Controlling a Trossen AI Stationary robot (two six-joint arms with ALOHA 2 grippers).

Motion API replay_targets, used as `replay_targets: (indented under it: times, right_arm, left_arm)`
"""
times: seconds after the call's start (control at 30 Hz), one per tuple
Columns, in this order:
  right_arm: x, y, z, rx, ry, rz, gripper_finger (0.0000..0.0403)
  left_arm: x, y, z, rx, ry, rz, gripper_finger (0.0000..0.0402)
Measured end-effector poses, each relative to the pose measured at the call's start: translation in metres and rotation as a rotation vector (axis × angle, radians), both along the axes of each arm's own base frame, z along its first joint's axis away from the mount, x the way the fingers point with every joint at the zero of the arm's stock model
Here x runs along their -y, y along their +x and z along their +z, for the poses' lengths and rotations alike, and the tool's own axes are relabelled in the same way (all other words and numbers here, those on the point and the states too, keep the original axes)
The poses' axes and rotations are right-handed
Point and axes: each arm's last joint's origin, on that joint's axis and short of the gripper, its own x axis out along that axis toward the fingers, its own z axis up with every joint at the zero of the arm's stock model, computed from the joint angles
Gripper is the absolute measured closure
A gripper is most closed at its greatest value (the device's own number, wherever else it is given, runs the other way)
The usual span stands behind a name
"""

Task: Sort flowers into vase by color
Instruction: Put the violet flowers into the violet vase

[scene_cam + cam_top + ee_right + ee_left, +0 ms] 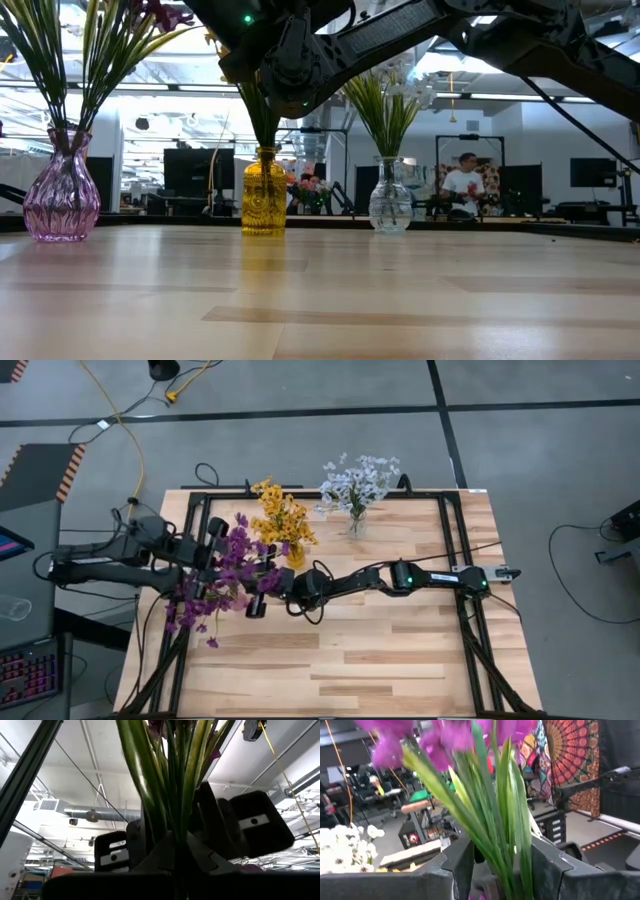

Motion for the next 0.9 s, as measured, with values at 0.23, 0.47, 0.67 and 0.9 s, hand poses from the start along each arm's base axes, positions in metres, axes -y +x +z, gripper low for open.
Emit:
replay_targets:
  times: [0.23,0.47,0.67,0.9]
  right_arm:
    - [0.000,0.000,0.000,-0.001,0.000,0.000,0.0361]
    - [0.000,0.000,0.000,0.002,0.000,0.000,0.0361]
    - [0.000,0.000,0.000,0.003,0.000,0.001,0.0361]
    - [0.000,0.000,0.000,0.004,0.001,0.001,0.0361]
  left_arm:
    - [0.000,-0.009,0.022,0.063,-0.003,0.004,0.0258]
    - [0.000,-0.011,0.024,0.018,-0.028,0.003,0.0266]
    - [0.000,-0.009,0.020,-0.025,-0.043,0.003,0.0280]
    - [0.000,-0.008,0.019,-0.037,-0.044,0.003,0.0293]
